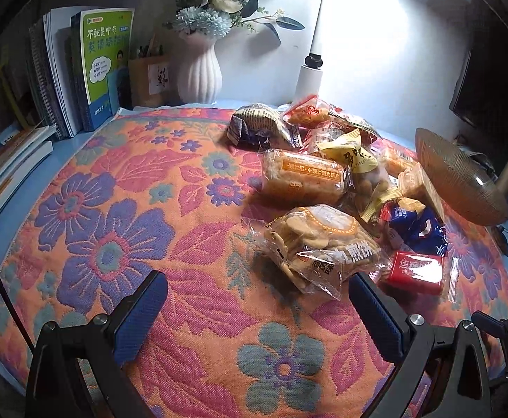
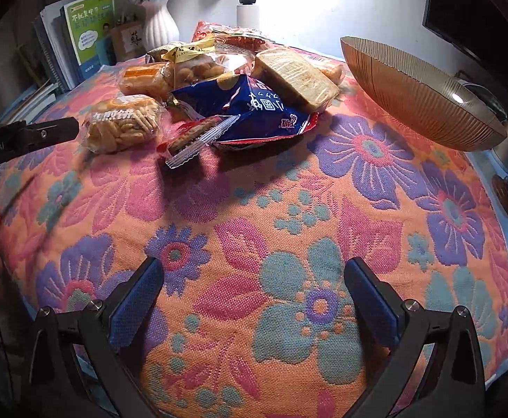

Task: Organize snacks
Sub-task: 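Move both tools toward the snack pile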

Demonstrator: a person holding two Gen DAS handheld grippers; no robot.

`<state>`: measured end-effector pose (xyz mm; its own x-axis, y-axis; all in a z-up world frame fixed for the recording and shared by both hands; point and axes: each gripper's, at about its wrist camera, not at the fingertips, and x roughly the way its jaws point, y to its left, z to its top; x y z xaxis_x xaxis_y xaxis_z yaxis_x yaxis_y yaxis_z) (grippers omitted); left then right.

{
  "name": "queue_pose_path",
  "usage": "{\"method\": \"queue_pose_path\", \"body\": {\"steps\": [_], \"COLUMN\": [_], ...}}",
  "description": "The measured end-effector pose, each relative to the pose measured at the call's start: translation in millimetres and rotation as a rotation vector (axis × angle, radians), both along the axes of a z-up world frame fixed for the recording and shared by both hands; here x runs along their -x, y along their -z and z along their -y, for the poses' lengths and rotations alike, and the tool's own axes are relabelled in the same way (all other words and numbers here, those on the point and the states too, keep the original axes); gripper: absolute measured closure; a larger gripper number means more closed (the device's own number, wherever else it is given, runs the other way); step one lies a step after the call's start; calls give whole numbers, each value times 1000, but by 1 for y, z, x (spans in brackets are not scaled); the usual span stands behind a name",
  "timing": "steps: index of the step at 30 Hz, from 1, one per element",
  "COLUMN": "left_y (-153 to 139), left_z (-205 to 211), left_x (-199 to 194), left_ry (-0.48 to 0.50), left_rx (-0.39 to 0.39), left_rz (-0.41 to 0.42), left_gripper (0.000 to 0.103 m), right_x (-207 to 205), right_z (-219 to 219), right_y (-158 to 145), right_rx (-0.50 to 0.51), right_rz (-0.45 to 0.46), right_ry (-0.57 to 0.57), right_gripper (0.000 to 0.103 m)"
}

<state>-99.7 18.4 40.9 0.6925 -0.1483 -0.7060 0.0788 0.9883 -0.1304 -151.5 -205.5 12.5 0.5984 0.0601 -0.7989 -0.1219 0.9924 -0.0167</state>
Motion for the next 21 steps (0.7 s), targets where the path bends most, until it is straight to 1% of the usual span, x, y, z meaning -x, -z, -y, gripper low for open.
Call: {"method": "queue_pose_path", "body": {"steps": [2, 3, 4, 6, 7, 8, 9, 11, 13, 15, 18, 21], "left_y": [-4, -6, -8, -10, -10, -9, -7, -3, 0, 2, 6, 8], "left_z": [0, 1, 3, 9, 13, 17, 22, 29, 33, 33, 30, 25], "left_x": [-4, -6, -8, -12, -14, -15, -16, -19, -20, -21, -22, -22], "left_ry": [13, 22, 29, 42, 45, 49, 46, 42, 45, 26, 13, -3], "left_rx": [9, 9, 5, -10, -21, -36, -53, -73, -102, -116, -98, -75], "left_rz": [20, 31, 44, 76, 94, 112, 126, 130, 123, 117, 95, 84], "left_gripper": [0, 0, 0, 0, 0, 0, 0, 0, 0, 0, 0, 0], "right_x": [-2, -4, -3, 3, 5, 4, 0, -14, -29, -36, -43, -45], "right_z": [1, 0, 0, -1, -1, -1, -1, -1, 0, 2, 3, 8], "right_y": [-6, -13, -23, -50, -61, -69, -73, -68, -57, -45, -34, -33], "right_rx": [9, 11, 14, 42, 49, 41, 29, 38, 70, 77, 71, 39], "right_rz": [-29, -26, 16, 175, 241, 289, 315, 309, 278, 261, 236, 228], "right_ry": [16, 19, 12, 8, 1, -21, -45, -52, -15, 4, 8, 14], "right_gripper": [0, 0, 0, 0, 0, 0, 0, 0, 0, 0, 0, 0]}}
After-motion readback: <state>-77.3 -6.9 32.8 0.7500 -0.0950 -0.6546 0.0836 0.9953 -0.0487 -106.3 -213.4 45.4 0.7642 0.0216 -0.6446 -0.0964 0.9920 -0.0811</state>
